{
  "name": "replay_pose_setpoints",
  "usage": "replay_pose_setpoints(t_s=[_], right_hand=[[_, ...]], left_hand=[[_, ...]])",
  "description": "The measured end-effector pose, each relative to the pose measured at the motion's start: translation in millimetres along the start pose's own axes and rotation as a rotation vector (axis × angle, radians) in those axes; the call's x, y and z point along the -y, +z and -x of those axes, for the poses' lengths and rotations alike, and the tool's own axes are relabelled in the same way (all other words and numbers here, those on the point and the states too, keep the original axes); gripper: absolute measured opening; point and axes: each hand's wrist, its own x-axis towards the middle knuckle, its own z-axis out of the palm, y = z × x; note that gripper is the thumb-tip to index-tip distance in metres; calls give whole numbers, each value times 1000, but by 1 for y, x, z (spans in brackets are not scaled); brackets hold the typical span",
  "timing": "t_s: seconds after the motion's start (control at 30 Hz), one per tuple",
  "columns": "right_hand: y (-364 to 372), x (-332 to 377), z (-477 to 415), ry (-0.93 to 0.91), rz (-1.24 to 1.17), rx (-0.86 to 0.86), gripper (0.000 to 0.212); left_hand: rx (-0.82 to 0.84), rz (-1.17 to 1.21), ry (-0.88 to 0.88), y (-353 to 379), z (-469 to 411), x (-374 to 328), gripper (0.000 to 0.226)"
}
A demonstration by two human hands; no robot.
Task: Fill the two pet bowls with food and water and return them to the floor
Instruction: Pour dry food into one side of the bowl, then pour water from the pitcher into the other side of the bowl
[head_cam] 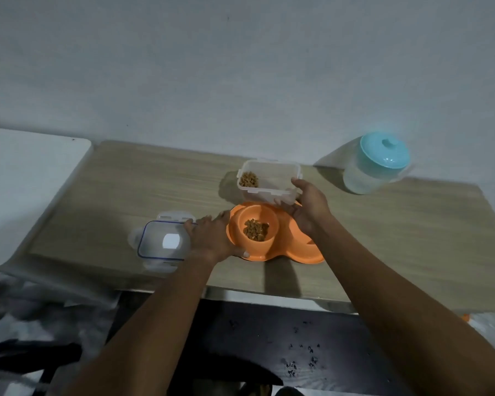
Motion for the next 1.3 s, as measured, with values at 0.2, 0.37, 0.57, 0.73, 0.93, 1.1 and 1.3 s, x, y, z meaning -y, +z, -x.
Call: replay_pose_setpoints(t_s=[0.2,0.37,0.57,0.73,0.93,1.1,1.3], right_hand=[[44,-14,-68,30,55,17,33],[56,-20,-101,60,90,41,26],[42,-27,-103,-161,360,-149,37],[-5,-14,-56,-451,732,-223,27],[-78,-12,-8,-571,1128,-349,31],[-123,-12,1,-378,1126,-274,37],[-144,38,-15,-493,935,-349,37]], left_hand=[[10,-53,-20,-4,-2,-4,112],[19,-33,-18,-3,-5,-5,117],[33,-22,-35,-7,-3,-7,119],[49,-14,-48,-1,-7,-3,122],[81,37,-4,1,-7,-22,141],[7,112,6,8,-9,-66,142],[46,184,-16,21,-26,-97,147]])
